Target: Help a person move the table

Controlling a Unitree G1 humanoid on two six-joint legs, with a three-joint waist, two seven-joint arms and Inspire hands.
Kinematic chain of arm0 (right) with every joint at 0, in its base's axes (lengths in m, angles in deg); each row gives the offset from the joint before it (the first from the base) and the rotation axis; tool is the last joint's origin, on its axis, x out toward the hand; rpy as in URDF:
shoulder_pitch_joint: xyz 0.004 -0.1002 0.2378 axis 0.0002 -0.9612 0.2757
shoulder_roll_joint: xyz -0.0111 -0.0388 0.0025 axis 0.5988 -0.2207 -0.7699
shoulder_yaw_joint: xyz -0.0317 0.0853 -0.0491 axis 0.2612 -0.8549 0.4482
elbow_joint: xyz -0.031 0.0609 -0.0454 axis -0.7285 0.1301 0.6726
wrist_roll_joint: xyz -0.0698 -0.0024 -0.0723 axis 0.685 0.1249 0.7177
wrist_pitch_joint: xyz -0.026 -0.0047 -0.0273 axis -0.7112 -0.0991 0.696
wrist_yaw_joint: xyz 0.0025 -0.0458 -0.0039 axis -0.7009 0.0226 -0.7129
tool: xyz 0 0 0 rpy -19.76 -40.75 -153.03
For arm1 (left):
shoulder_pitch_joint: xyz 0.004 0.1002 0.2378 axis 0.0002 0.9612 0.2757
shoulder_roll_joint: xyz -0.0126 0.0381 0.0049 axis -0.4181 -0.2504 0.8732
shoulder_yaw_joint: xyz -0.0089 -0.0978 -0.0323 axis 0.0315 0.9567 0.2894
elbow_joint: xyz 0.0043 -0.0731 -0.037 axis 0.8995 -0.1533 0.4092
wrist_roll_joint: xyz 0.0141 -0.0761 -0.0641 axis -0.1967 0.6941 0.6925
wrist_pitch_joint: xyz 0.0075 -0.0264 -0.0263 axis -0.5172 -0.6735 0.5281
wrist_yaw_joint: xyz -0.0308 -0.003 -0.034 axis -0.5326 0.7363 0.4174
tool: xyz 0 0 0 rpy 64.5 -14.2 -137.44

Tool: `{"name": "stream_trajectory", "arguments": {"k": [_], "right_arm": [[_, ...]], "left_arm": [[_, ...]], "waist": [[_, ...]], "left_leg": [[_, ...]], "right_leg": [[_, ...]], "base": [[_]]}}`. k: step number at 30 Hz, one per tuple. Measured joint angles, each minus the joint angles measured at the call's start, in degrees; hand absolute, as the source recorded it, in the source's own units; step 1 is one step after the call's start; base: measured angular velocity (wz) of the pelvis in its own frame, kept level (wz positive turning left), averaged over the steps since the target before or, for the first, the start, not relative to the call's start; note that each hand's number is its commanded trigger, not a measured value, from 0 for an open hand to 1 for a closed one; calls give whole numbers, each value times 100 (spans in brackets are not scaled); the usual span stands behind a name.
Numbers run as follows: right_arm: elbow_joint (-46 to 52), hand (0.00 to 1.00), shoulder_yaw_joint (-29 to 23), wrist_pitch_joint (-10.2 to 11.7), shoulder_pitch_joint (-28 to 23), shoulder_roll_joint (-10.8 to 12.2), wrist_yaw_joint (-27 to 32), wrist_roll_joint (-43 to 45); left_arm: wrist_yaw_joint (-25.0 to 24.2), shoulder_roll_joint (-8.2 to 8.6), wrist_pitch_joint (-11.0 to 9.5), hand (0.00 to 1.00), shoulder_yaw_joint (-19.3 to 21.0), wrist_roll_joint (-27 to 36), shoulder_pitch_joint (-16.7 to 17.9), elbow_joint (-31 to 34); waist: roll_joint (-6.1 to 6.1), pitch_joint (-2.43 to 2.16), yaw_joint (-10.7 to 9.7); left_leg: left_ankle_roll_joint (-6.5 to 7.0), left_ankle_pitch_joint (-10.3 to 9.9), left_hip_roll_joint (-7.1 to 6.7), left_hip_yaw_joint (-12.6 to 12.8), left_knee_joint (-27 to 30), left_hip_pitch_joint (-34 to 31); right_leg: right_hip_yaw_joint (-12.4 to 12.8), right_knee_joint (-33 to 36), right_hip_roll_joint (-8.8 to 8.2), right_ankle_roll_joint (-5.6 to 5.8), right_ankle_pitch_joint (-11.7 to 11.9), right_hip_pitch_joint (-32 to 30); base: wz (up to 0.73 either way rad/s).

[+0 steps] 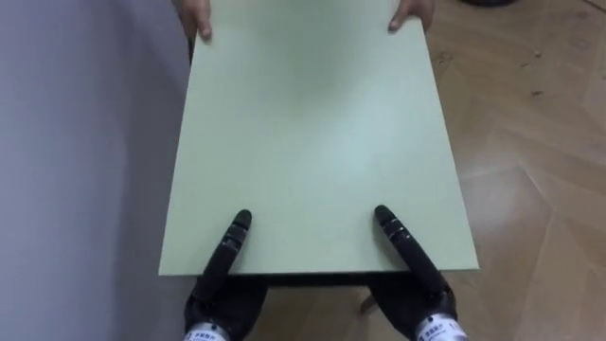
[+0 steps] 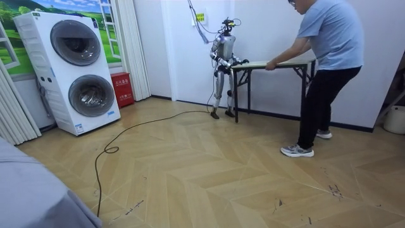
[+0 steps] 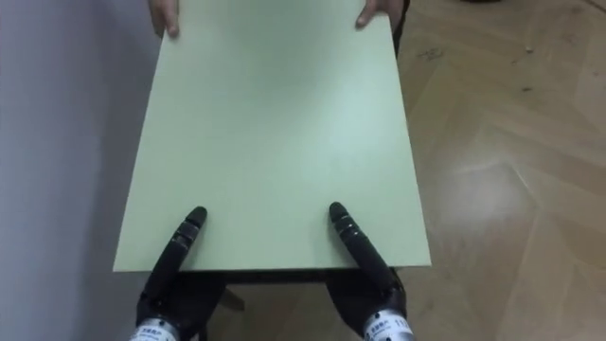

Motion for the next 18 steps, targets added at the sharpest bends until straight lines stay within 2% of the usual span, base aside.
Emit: {"name": "stream_trajectory", "arguments": {"k": [2,5,7,10,11,13,16,18], "right_arm": [[0,100,3,0,10,1,4,0],[-28,100,6,3,12,33,7,21],[-95,100,11,4,54,80,7,42],[-155,100,13,1,95,81,6,3],[-156,100,6,-2,94,80,6,0],[-156,100,4,-5,91,79,6,-8],[-153,100,-7,-9,102,78,6,-7],[-154,100,-28,-6,102,71,33,5]], "left_arm": [[2,0,1,100,2,0,-8,0],[33,7,44,100,37,-17,-19,0],[40,0,92,100,98,-17,-26,0],[76,-2,149,100,142,-21,-55,-4],[77,-1,157,100,142,-22,-54,-5],[84,5,173,100,139,-21,-54,-6],[135,8,175,100,127,-17,-91,-5],[205,8,175,100,88,13,-120,-4]], "waist": [[-32,21,111],[-33,26,240],[-39,30,237],[-34,34,171],[-29,35,88],[-11,47,-3],[8,52,-137],[28,55,-166]], "left_leg": [[-1,-1,-1,-14,-15,-3],[-2,-1,-47,-157,-11,-5],[-8,-5,-75,-247,-12,-10],[-15,-5,-141,-472,9,-20],[-21,-1,-188,-588,21,-35],[-22,-1,-212,-608,58,-47],[-15,-4,-215,-601,106,-130],[-7,-9,-197,-611,102,-121]], "right_leg": [[-12,-114,22,-6,42,96],[-11,-210,45,-10,66,169],[-39,-223,60,-12,67,200],[-235,-230,84,-19,71,262],[-342,-247,86,-20,71,300],[-495,-249,86,-20,71,354],[-482,-140,115,-20,71,339],[-348,-9,127,-24,71,254]], "base": [[17],[25],[31],[46],[52],[47],[38],[17]]}}
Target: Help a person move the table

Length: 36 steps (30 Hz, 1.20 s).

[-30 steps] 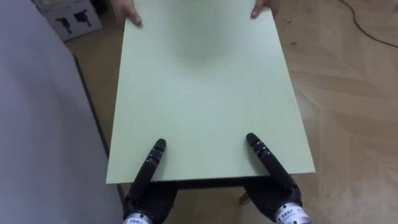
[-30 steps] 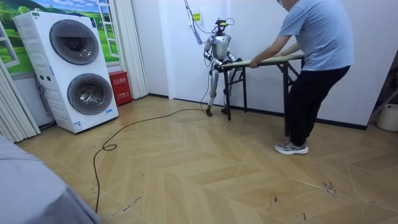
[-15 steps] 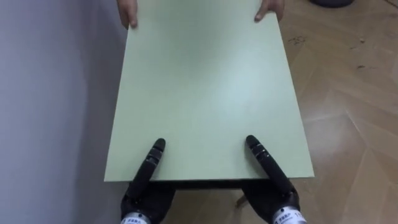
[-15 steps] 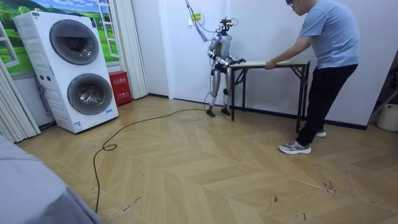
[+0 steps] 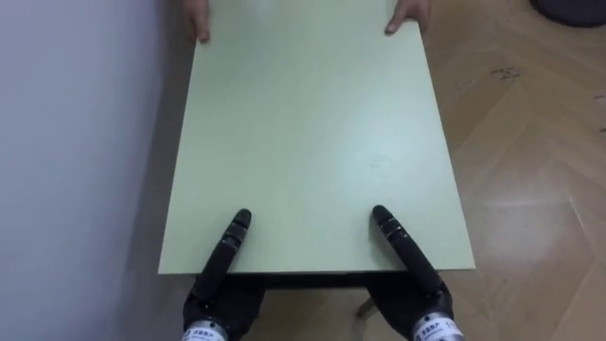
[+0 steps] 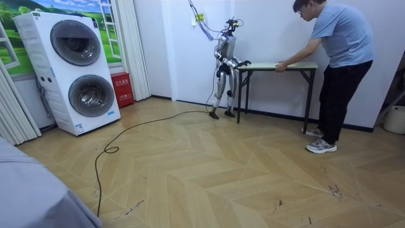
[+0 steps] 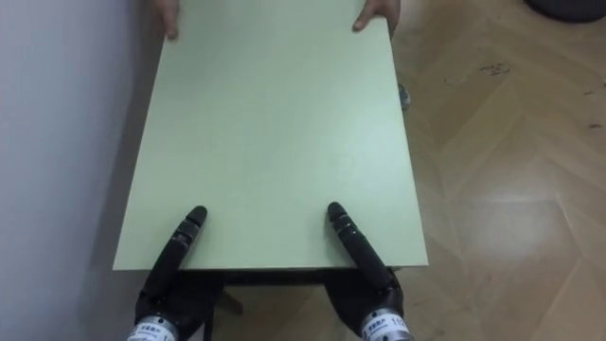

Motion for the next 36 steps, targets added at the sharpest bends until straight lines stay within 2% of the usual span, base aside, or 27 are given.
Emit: {"name": "stream_trajectory", "arguments": {"k": [2,5,6,7,9,11,15,18,22,24,26,27,32,36], "right_arm": [[0,100,-2,0,2,-2,12,13],[0,100,-13,0,30,-2,50,14],[0,100,-12,-1,35,-8,91,11],[0,100,-11,-1,38,-11,104,11],[-15,100,9,-1,18,-3,145,18],[-20,100,8,3,-3,-8,154,24],[-24,100,8,6,-45,-7,181,44],[-28,100,-1,5,-70,-12,192,36],[-74,100,-3,0,-70,-13,195,38],[-146,100,-3,-15,-66,-4,197,37],[-251,100,2,-45,-34,23,196,28],[-304,100,4,-48,-27,38,196,26],[-383,100,18,-56,-24,61,194,22],[-479,100,21,-56,-30,148,193,39]], "left_arm": [[32,1,0,100,-8,3,-7,0],[72,7,0,100,-17,17,-41,0],[120,25,1,100,-24,17,-46,-2],[133,27,1,100,-26,18,-45,-3],[157,27,1,100,-30,15,-46,-51],[157,28,1,100,-51,15,-48,-85],[146,51,2,100,-65,-30,-79,-204],[145,60,57,100,-56,-31,-81,-237],[145,89,122,100,-21,-32,-81,-290],[146,117,158,100,-1,-38,-80,-360],[138,128,159,100,14,-39,-80,-443],[117,138,159,100,17,-43,-80,-499],[56,177,158,100,44,-96,-78,-616],[-39,243,159,86,126,-239,-55,-735]], "waist": [[15,8,5],[52,25,6],[73,19,-7],[87,24,-7],[113,23,-91],[111,22,-122],[105,19,-138],[102,18,-136],[101,17,-95],[94,15,-90],[59,-6,-88],[46,-19,-85],[23,-34,-64],[-27,-64,-43]], "left_leg": [[5,-3,0,-50,-13,14],[4,-3,-7,-94,-32,14],[2,-3,-18,-28,-52,38],[2,-3,-6,35,-68,52],[30,12,114,588,-197,99],[50,14,157,788,-243,132],[87,-1,152,836,-281,197],[88,-2,188,1076,-315,252],[100,-10,198,1123,-327,310],[112,-16,218,1231,-375,405],[117,-16,223,1267,-421,484],[163,-23,226,1286,-452,543],[187,-27,235,1360,-492,619],[223,-26,234,1381,-513,666]], "right_leg": [[195,-13,13,-4,-3,-16],[562,-372,154,-89,-13,-152],[489,-357,147,-176,10,-192],[485,-347,146,-182,18,-178],[439,-345,151,-183,18,-78],[479,-339,153,-183,18,-51],[528,-340,139,-182,19,-10],[575,-326,124,-181,18,23],[650,-327,120,-180,18,33],[649,-338,118,-180,18,116],[642,-332,112,-180,18,161],[632,-331,112,-180,18,202],[647,-284,94,-180,18,236],[657,-233,78,-176,16,234]], "base": [[2],[3],[0],[0],[17],[9],[-1],[-2],[-6],[0],[-6],[-6],[-3],[-2]]}}
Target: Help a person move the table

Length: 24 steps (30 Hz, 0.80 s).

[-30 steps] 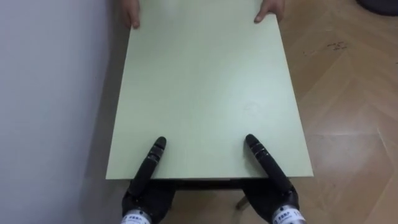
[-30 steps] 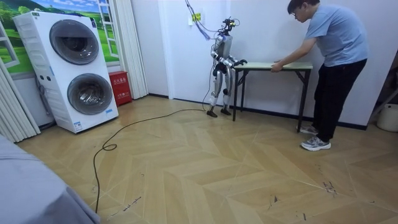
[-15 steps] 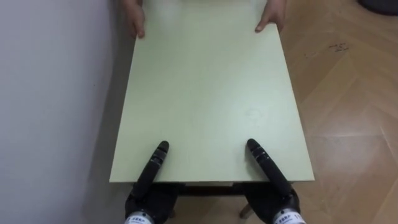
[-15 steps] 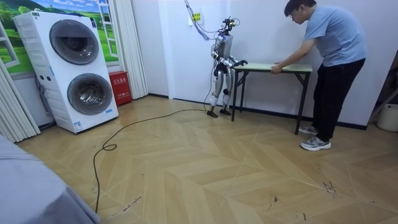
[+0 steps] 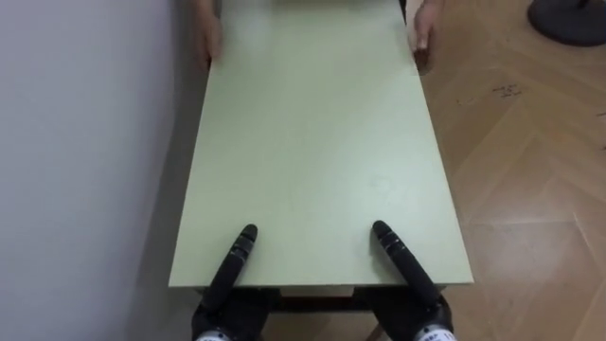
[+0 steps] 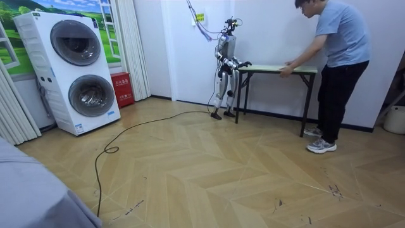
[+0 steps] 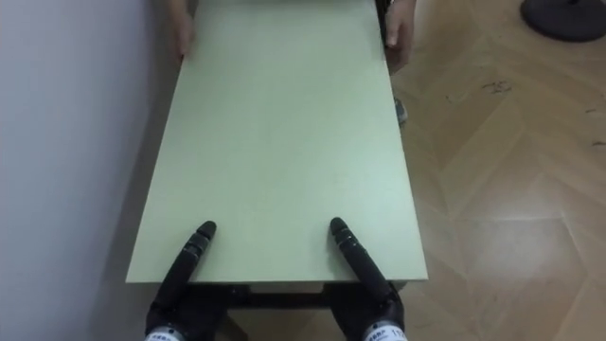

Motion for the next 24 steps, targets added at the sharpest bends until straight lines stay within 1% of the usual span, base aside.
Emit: {"name": "stream_trajectory", "arguments": {"k": [2,3,4,5,6,8,9,10,11,13,18,24], "right_arm": [[-23,100,0,-17,-1,8,0,-3],[-28,83,-8,-47,-1,7,0,-9],[-30,33,-11,-53,-1,9,0,-9],[-36,2,-11,-62,-1,10,-1,-8],[-42,0,-11,-66,2,13,-1,-8],[-48,0,-35,-106,5,14,-1,-16],[-57,0,-51,-117,9,14,-7,-44],[-83,0,-56,-117,13,12,-51,-45],[-193,0,-67,-117,32,11,-213,-52],[-264,0,-92,-118,37,11,-327,-58],[-483,0,-180,-118,41,12,-652,-89],[-524,0,-217,-124,38,6,-721,-104]], "left_arm": [[-36,14,-1,70,7,-15,2,-56],[-37,14,0,30,8,-24,3,-72],[-37,14,2,4,8,-34,3,-79],[-37,9,11,0,10,-104,5,-94],[-43,7,44,0,27,-202,6,-105],[-148,-2,68,0,44,-405,10,-158],[-292,-53,91,0,34,-659,24,-181],[-364,-88,109,0,25,-775,31,-182],[-463,-140,170,0,14,-1008,32,-182],[-559,-170,213,0,19,-1282,30,-205],[-696,-231,342,0,18,-1324,30,-214],[-751,-229,376,0,18,-1506,43,-221]], "waist": [[-1,0,5],[-1,0,2],[-1,0,2],[-1,0,0],[-1,0,6],[-7,-3,6],[-6,-4,18],[-5,-4,24],[4,-10,25],[29,-26,14],[36,-31,-17],[33,-30,-21]], "left_leg": [[18,-4,-1,9,-30,52],[29,-8,-4,17,-36,70],[29,-8,-5,18,-36,73],[32,-7,-6,23,-36,75],[34,-6,-6,26,-36,80],[35,-6,-6,26,-36,90],[36,-6,-5,27,-37,100],[36,-6,-5,26,-37,105],[38,-7,-5,25,-37,110],[40,-7,-4,35,-37,112],[48,-1,-1,38,-35,112],[57,3,-2,54,-38,134]], "right_leg": [[0,-3,-11,0,0,30],[-3,-7,-16,1,0,46],[-3,-7,-17,1,1,48],[-3,-6,-19,4,2,49],[-3,-6,-21,6,3,53],[-2,-6,-21,17,10,59],[2,-6,-21,19,11,65],[1,-6,-22,19,11,68],[-1,-5,-22,19,11,70],[-1,-7,-22,22,10,70],[-6,-8,-20,27,7,67],[-7,-5,-29,27,7,83]], "base": [[-6],[-5],[0],[0],[0],[0],[0],[0],[-4],[-5],[-3],[0]]}}
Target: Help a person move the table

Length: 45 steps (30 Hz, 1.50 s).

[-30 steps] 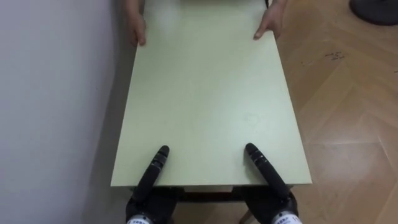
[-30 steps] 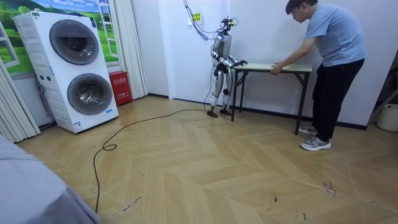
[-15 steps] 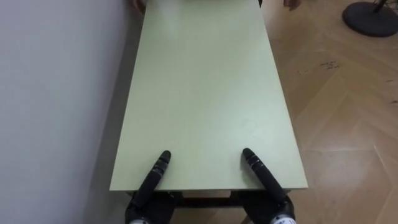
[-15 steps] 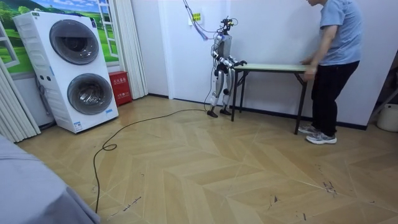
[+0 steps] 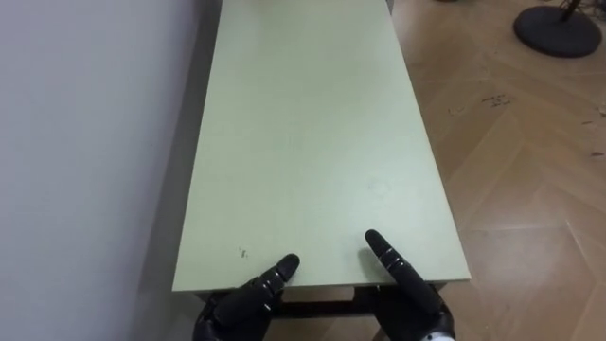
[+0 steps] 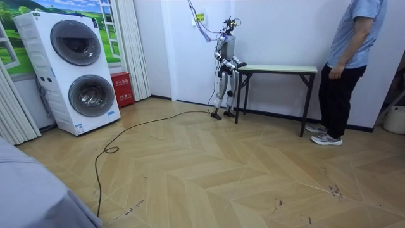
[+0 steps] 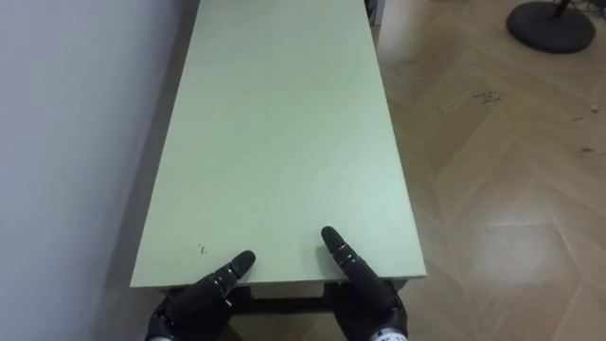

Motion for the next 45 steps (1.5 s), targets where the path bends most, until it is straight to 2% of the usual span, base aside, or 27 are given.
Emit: {"name": "stream_trajectory", "arguments": {"k": [17,23,28,32,36,38,40,42,43,45], "right_arm": [[-4,0,-1,-1,0,1,-6,-1],[-145,0,-11,0,-1,4,-320,38],[-149,0,-123,0,-18,-37,-678,696],[-159,0,-108,13,4,-301,-1249,1447],[-153,0,93,-28,84,-557,-1816,1760],[-109,0,281,-53,141,-671,-2016,1973],[-94,0,394,-58,171,-693,-2167,2201],[-91,0,556,-58,235,-911,-2304,2406],[-88,0,576,-58,231,-967,-2348,2494],[118,0,722,-76,225,-1268,-2570,2812]], "left_arm": [[-1,-10,0,0,1,-37,-1,0],[-147,-84,-11,0,5,-97,-1,0],[-480,-155,51,0,102,-557,1,1],[-751,-254,48,0,112,-642,-6,3],[-930,-466,25,0,1,-1124,-127,123],[-1002,-534,19,0,-138,-1168,-204,162],[-1127,-654,13,0,-268,-1180,-296,165],[-1410,-871,-11,0,-523,-1249,-395,209],[-1444,-908,-11,0,-569,-1291,-399,209],[-1654,-1076,-46,0,-731,-1427,-444,219]], "waist": [[-23,15,0],[-40,26,-33],[-46,30,-80],[-55,31,-115],[-51,24,-155],[-50,23,-169],[-50,23,-163],[-35,16,-171],[-29,11,-171],[-7,-4,-167]], "left_leg": [[0,0,0,9,-5,3],[1,-1,13,51,9,-42],[5,-4,34,90,69,-178],[9,-9,64,129,102,-241],[8,-12,86,119,193,-353],[9,-11,91,117,221,-390],[9,-11,101,110,254,-442],[10,-10,104,110,283,-485],[10,-10,103,108,283,-483],[12,-9,103,104,284,-469]], "right_leg": [[1,-6,-1,1,0,4],[1,-6,0,1,0,-36],[-30,-6,4,1,-1,-147],[-71,42,17,3,1,-217],[-81,87,35,3,0,-307],[-84,88,38,4,0,-338],[-84,109,46,3,0,-385],[-85,100,48,3,0,-408],[-89,102,47,3,0,-406],[-91,107,46,4,0,-397]], "base": [[0],[-1],[-3],[-5],[2],[0],[0],[0],[0],[0]]}}
